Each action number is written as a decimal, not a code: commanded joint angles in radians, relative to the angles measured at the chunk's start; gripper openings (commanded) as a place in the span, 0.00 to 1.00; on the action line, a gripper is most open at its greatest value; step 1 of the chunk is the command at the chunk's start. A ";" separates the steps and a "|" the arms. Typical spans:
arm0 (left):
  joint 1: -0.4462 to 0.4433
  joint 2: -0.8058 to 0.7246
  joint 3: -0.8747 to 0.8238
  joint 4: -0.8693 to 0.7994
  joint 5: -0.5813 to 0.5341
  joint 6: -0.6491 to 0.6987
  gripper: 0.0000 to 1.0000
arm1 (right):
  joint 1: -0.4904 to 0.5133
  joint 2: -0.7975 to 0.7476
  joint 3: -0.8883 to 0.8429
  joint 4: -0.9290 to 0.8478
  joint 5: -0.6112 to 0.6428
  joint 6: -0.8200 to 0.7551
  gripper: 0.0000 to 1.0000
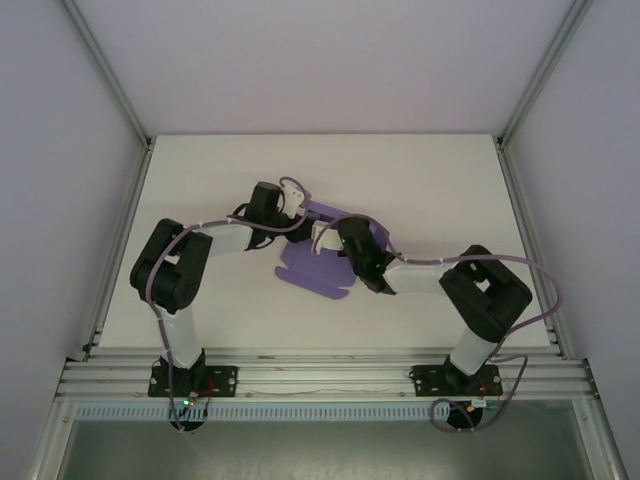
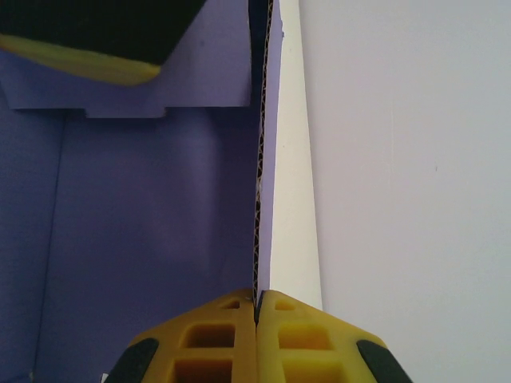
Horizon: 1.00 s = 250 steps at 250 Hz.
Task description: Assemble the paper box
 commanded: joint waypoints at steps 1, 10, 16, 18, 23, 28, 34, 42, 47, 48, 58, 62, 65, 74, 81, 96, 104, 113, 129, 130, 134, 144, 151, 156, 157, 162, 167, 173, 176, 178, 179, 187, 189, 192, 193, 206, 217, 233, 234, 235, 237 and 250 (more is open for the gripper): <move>-0.007 0.019 0.018 0.046 -0.091 -0.001 0.30 | 0.007 0.017 0.008 -0.091 -0.040 0.022 0.00; -0.009 0.021 0.019 0.050 -0.107 -0.005 0.27 | 0.006 0.017 0.008 -0.094 -0.036 0.022 0.00; -0.010 0.022 0.018 0.053 -0.121 -0.007 0.27 | 0.007 0.017 0.007 -0.095 -0.035 0.024 0.00; -0.012 0.023 0.017 0.055 -0.125 -0.008 0.27 | 0.007 0.017 0.007 -0.095 -0.035 0.025 0.00; -0.013 0.025 0.017 0.061 -0.143 -0.010 0.27 | 0.005 0.016 0.007 -0.095 -0.035 0.028 0.00; -0.017 0.028 0.016 0.064 -0.166 -0.015 0.27 | 0.006 0.016 0.007 -0.097 -0.036 0.032 0.00; -0.021 0.030 0.019 0.057 -0.190 -0.016 0.27 | 0.006 0.014 0.007 -0.101 -0.039 0.038 0.00; -0.027 0.032 0.027 0.049 -0.207 -0.018 0.27 | 0.005 0.013 0.007 -0.110 -0.043 0.044 0.00; -0.031 0.031 0.028 0.050 -0.219 -0.018 0.27 | 0.005 0.011 0.008 -0.116 -0.045 0.047 0.00; -0.033 0.031 0.028 0.051 -0.223 -0.019 0.27 | 0.006 0.011 0.008 -0.116 -0.044 0.049 0.00; -0.042 0.053 0.029 0.064 -0.256 -0.028 0.24 | 0.006 0.012 0.008 -0.120 -0.048 0.054 0.00; -0.045 0.059 0.030 0.070 -0.266 -0.031 0.23 | 0.007 0.013 0.008 -0.120 -0.049 0.056 0.00; -0.047 0.063 0.030 0.074 -0.269 -0.032 0.22 | 0.006 0.014 0.008 -0.122 -0.050 0.058 0.00; -0.051 0.072 0.035 0.084 -0.269 -0.037 0.23 | 0.006 0.017 0.008 -0.124 -0.051 0.058 0.00; -0.054 0.080 0.042 0.087 -0.269 -0.043 0.22 | 0.007 0.018 0.010 -0.124 -0.051 0.059 0.00; -0.061 0.098 0.060 0.083 -0.270 -0.051 0.22 | 0.007 0.020 0.012 -0.131 -0.053 0.063 0.00; -0.064 0.106 0.070 0.078 -0.271 -0.053 0.22 | 0.006 0.021 0.014 -0.133 -0.055 0.066 0.00; -0.068 0.113 0.077 0.081 -0.277 -0.055 0.21 | 0.006 0.018 0.012 -0.136 -0.055 0.072 0.00; -0.073 0.124 0.084 0.091 -0.293 -0.058 0.19 | 0.007 0.013 0.013 -0.146 -0.059 0.081 0.00; -0.073 0.124 0.085 0.091 -0.293 -0.056 0.19 | 0.006 0.013 0.012 -0.146 -0.060 0.082 0.00; -0.074 0.126 0.087 0.092 -0.296 -0.058 0.18 | 0.006 0.012 0.012 -0.148 -0.061 0.084 0.00; -0.077 0.130 0.090 0.099 -0.313 -0.064 0.10 | 0.006 0.007 0.010 -0.155 -0.066 0.089 0.00; -0.080 0.132 0.092 0.101 -0.334 -0.068 0.03 | 0.006 0.003 0.009 -0.156 -0.066 0.094 0.00; -0.084 0.134 0.093 0.102 -0.348 -0.068 0.00 | 0.005 0.001 0.009 -0.158 -0.066 0.098 0.00; -0.085 0.133 0.093 0.102 -0.352 -0.068 0.00 | 0.006 0.001 0.008 -0.158 -0.066 0.099 0.00; -0.089 0.133 0.093 0.104 -0.368 -0.069 0.00 | 0.006 -0.002 0.008 -0.160 -0.065 0.104 0.00; -0.092 0.133 0.092 0.109 -0.386 -0.074 0.00 | 0.007 -0.005 0.007 -0.161 -0.065 0.111 0.00; -0.096 0.132 0.089 0.115 -0.397 -0.075 0.00 | 0.006 -0.009 0.008 -0.159 -0.062 0.123 0.00; -0.097 0.132 0.087 0.114 -0.397 -0.072 0.00 | 0.007 -0.012 0.008 -0.158 -0.062 0.130 0.00; -0.098 0.132 0.086 0.115 -0.397 -0.070 0.00 | 0.005 -0.015 0.008 -0.158 -0.061 0.136 0.00; -0.099 0.131 0.085 0.116 -0.397 -0.069 0.00 | 0.005 -0.016 0.008 -0.157 -0.061 0.138 0.00; -0.103 0.129 0.073 0.130 -0.409 -0.065 0.00 | 0.004 -0.026 0.010 -0.159 -0.056 0.159 0.00; -0.103 0.128 0.071 0.135 -0.415 -0.066 0.00 | 0.005 -0.030 0.009 -0.159 -0.055 0.164 0.01; -0.105 0.125 0.066 0.140 -0.417 -0.066 0.00 | 0.005 -0.034 0.010 -0.159 -0.054 0.172 0.03; -0.106 0.125 0.064 0.140 -0.419 -0.065 0.00 | 0.005 -0.036 0.010 -0.161 -0.054 0.174 0.03; -0.111 0.113 0.041 0.152 -0.417 -0.050 0.00 | 0.003 -0.066 0.011 -0.173 -0.048 0.219 0.13; -0.117 0.095 0.014 0.182 -0.417 -0.052 0.00 | 0.002 -0.100 0.013 -0.201 -0.050 0.259 0.25; -0.116 0.065 -0.038 0.242 -0.373 -0.046 0.00 | -0.005 -0.164 0.008 -0.231 -0.067 0.337 0.38; -0.116 0.064 -0.042 0.247 -0.372 -0.047 0.00 | -0.005 -0.168 0.007 -0.233 -0.069 0.342 0.39; -0.117 0.063 -0.046 0.253 -0.369 -0.048 0.00 | -0.007 -0.173 0.007 -0.237 -0.072 0.348 0.41; -0.117 0.059 -0.053 0.260 -0.366 -0.048 0.00 | -0.008 -0.182 0.006 -0.242 -0.076 0.359 0.43; -0.116 0.044 -0.089 0.301 -0.335 -0.044 0.00 | -0.023 -0.242 -0.007 -0.277 -0.118 0.442 0.59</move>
